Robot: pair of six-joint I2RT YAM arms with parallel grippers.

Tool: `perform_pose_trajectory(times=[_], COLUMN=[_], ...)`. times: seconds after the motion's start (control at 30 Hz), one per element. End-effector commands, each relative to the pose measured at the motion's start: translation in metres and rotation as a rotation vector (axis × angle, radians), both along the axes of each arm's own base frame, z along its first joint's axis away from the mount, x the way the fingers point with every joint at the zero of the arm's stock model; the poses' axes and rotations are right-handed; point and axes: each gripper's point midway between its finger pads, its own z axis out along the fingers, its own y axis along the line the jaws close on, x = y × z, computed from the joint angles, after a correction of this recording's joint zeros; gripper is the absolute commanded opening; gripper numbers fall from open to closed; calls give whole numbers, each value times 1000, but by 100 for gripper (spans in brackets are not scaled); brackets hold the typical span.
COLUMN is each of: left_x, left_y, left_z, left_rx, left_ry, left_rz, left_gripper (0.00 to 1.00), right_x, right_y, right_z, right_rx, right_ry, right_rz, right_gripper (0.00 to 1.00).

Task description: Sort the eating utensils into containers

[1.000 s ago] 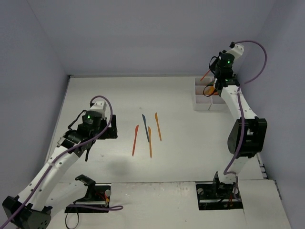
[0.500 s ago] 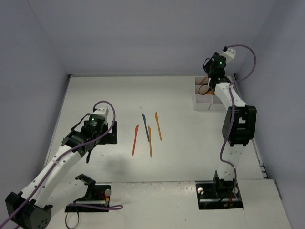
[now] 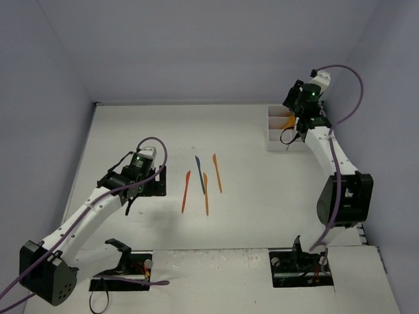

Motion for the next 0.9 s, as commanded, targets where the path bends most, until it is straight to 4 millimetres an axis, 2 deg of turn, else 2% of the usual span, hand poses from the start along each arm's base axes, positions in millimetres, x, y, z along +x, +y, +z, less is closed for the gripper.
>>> perform_pose_trajectory(times=[0.0, 0.1, 0.17, 0.3, 0.4, 0.67, 0.87], left_x=[23, 28, 31, 35, 33, 20, 18], left_y=[-22, -36, -45, -67, -81, -100, -106], left_z=[11, 7, 6, 0, -14, -57, -74], left_rx=[-81, -99, -89, -65, -37, 17, 15], left_ry=[-10, 25, 30, 46, 88, 212, 247], left_rz=[16, -1, -16, -59, -75, -82, -96], left_gripper=[75, 65, 60, 56, 55, 51, 48], right_x=[-57, -88, -109, -140, -158, -185, -194], right_y=[18, 28, 37, 48, 48, 45, 41], right_z=[50, 40, 43, 29, 25, 22, 19], right_rx=[-14, 13, 36, 32, 24, 18, 0], right_ry=[-62, -33, -34, 27, 47, 61, 68], right_rz=[57, 86, 122, 173, 188, 201, 197], right_gripper=[45, 46, 46, 46, 46, 46, 46])
